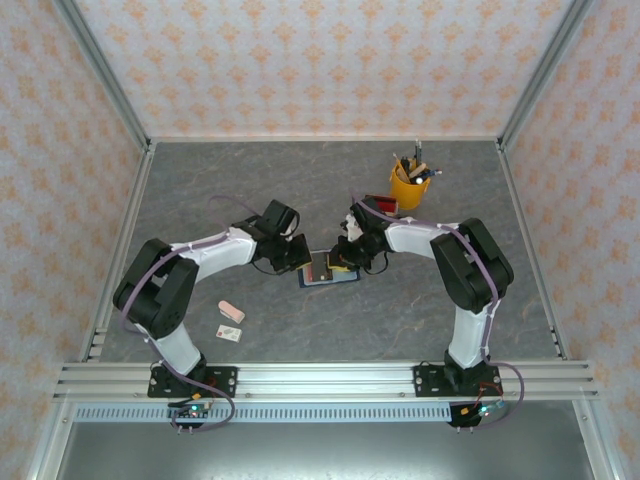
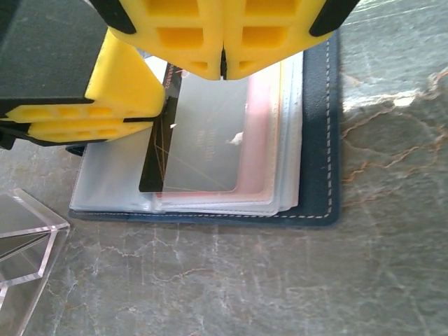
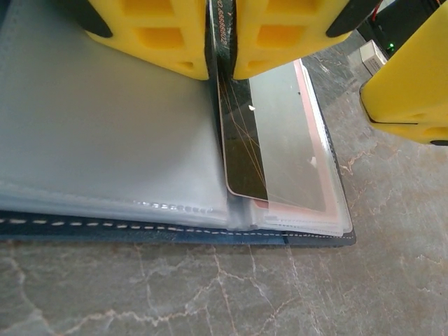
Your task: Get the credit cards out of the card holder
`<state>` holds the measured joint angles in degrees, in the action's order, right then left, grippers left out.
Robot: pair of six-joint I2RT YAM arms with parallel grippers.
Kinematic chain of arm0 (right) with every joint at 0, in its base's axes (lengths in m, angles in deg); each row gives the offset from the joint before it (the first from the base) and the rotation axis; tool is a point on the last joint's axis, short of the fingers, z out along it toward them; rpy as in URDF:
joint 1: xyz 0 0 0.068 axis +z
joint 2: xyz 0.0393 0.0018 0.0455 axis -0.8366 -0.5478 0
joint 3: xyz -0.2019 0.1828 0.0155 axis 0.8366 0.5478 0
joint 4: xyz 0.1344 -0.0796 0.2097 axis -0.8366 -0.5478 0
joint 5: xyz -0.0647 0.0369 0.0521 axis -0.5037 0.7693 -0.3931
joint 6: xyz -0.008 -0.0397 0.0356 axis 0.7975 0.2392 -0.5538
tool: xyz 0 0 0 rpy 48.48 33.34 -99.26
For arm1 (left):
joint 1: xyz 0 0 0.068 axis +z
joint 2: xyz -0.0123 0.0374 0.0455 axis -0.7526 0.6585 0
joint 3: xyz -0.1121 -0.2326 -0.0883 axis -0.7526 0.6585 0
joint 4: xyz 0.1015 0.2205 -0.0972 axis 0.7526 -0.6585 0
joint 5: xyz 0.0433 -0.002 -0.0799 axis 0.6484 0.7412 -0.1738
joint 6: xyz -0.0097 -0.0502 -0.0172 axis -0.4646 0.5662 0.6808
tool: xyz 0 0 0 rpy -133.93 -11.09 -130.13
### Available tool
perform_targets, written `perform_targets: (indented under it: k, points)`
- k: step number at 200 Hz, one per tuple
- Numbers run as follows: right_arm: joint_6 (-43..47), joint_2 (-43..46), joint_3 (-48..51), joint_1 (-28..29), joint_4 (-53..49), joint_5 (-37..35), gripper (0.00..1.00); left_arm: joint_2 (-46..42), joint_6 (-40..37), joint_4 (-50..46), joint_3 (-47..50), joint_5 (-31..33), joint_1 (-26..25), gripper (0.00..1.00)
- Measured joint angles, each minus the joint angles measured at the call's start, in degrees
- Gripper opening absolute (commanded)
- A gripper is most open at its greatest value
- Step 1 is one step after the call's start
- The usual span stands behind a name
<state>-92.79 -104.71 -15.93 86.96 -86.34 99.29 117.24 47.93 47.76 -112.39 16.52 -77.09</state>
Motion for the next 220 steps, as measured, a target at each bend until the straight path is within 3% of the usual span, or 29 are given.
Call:
perform_targets:
  k: [101, 142, 170, 220]
  points:
    - [-0.66, -1.38, -0.94, 0.00, 0.70, 1.20, 0.20, 3.85, -0.44, -1.29, -0.66, 1.73, -0.13, 0.03]
    - [-0.50, -1.57, -1.20, 0.00, 0.66, 1.38, 0.05, 3.93, -0.46, -1.27, -0.66, 1.90, -0.13, 0.03]
    - [0.11, -0.87, -1.27, 0.04, 0.02, -1.62, 0.00, 3.93, -1.31, -1.31, -0.66, 2.32, -0.13, 0.03]
    - [4.46, 4.83, -1.27, -0.02, -5.73, -10.08, 0.00, 3.91, -1.99, -1.31, -0.59, 2.75, -0.07, 0.03]
